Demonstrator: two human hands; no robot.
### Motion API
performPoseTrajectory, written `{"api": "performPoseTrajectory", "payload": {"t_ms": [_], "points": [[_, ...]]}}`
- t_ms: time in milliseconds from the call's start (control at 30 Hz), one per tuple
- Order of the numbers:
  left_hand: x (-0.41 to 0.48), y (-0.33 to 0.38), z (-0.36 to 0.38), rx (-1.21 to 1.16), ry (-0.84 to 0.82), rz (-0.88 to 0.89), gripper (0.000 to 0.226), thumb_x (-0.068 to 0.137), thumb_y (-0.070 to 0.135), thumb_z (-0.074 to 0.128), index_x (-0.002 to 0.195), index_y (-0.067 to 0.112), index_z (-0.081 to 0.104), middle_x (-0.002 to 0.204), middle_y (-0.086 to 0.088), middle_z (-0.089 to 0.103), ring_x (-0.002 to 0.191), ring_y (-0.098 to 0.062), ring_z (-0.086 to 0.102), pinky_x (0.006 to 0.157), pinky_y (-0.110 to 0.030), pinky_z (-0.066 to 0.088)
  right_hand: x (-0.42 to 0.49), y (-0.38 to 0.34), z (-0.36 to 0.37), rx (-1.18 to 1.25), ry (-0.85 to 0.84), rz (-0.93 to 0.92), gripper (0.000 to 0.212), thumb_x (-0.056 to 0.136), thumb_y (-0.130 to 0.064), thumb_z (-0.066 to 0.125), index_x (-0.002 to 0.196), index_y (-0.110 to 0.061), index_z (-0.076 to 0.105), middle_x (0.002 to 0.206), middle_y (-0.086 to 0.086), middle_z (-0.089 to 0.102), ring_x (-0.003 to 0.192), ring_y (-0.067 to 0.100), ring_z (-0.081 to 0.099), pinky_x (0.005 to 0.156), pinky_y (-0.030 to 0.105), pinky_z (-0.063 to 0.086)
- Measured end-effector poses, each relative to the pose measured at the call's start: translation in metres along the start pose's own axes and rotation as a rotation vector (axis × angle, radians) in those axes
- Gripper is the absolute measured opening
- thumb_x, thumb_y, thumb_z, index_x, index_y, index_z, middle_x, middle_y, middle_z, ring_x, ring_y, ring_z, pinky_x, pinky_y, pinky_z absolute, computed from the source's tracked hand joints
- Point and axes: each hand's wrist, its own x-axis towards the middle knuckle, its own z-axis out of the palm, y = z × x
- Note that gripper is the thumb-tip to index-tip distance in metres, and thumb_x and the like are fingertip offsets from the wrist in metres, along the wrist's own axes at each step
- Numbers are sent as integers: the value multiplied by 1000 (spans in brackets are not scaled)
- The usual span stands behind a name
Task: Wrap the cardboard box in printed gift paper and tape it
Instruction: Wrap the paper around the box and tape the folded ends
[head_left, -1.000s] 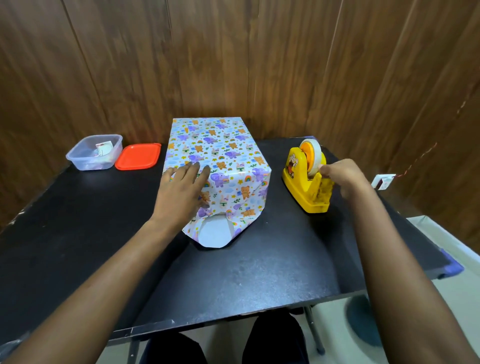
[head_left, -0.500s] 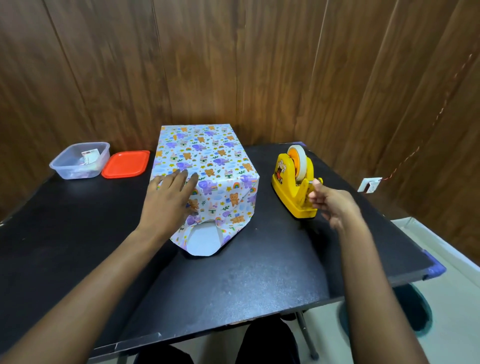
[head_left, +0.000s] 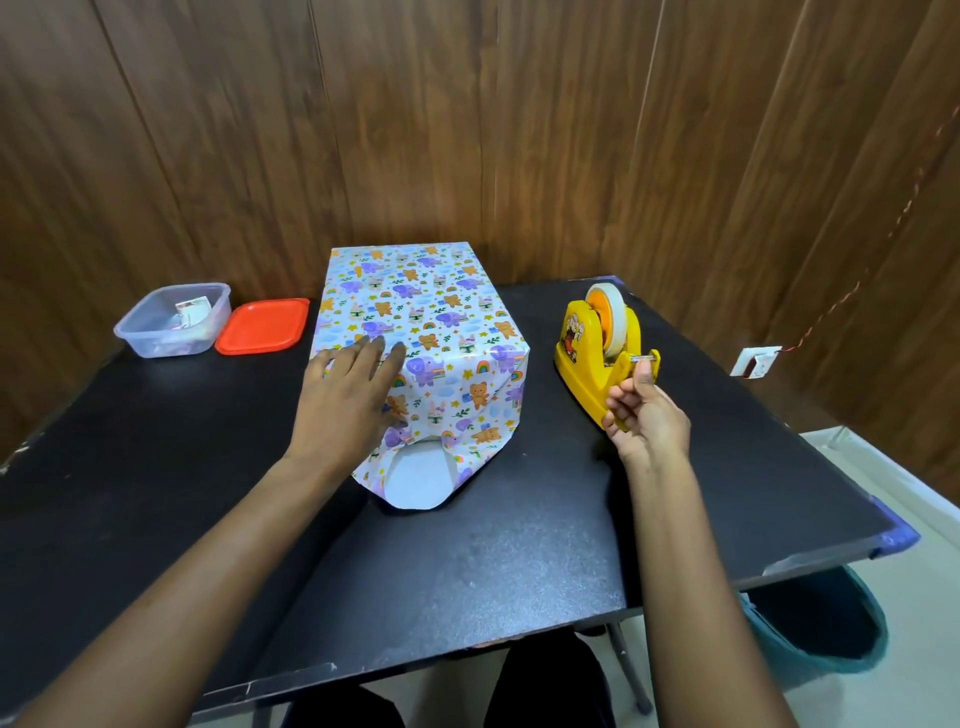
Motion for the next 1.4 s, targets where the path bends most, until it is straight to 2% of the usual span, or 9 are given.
{"api": "performPoseTrajectory", "payload": {"t_ms": [300,667,733,800,867,933,1100,1267,1400], "points": [[0,-1,-2,13,-22,-1,90,36,37,93,115,7,62,109,-14,65,94,-31,65,79,-43,49,-10,-1,13,212,63,24,35,92,-30,58,70,-5,52,69,7,57,65,16,59,66,36,55],[0,0,0,39,-73,3,92,35,41,93,115,10,62,110,-12,65,97,-30,65,79,-42,50,-20,13,8,531,20,199,22,101,-9,41,88,3,54,73,8,49,60,13,55,99,36,46],[0,-1,0,52,-60,8,93,34,41,93,116,10,61,110,-13,65,96,-30,65,79,-42,50,-26,21,11,401,-53,193,24,99,-10,44,78,-2,51,74,11,52,48,12,60,84,29,56],[0,-2,0,54,-60,21,96,35,41,93,119,13,56,110,-14,64,96,-30,65,78,-43,50,-36,26,18,39,-275,95,23,95,-13,52,74,-5,53,71,13,60,47,14,60,54,25,57],[0,-1,-1,42,-50,36,103,39,39,92,129,22,46,110,-16,63,97,-31,63,79,-45,48,-46,28,31,-431,-582,-37,21,93,-12,55,73,-7,57,69,10,64,51,14,59,48,24,52],[1,1,-3,83,-64,63,112,43,39,91,138,32,33,111,-19,61,99,-34,61,78,-47,47,-48,37,42,-855,-727,-169,23,94,-14,54,71,-11,58,68,7,63,54,13,57,49,22,48],[3,3,-4,223,-98,172,111,54,41,87,141,43,20,115,-24,56,102,-44,58,74,-50,47,-31,60,48,-1206,-587,-562,15,92,-24,57,84,-18,68,67,-7,63,73,15,65,71,32,52],[5,2,-5,282,-104,224,107,59,43,84,141,45,15,115,-25,54,101,-46,57,71,-49,48,-27,70,46,-1153,-538,-568,15,92,-26,56,93,-20,70,62,-9,62,70,14,66,77,34,53],[4,1,-5,274,-95,238,106,61,42,83,142,44,13,115,-25,52,102,-46,56,72,-51,48,-26,82,54,-1173,-379,-594,24,92,-34,55,84,-14,67,76,6,71,78,24,67,76,38,53]]}}
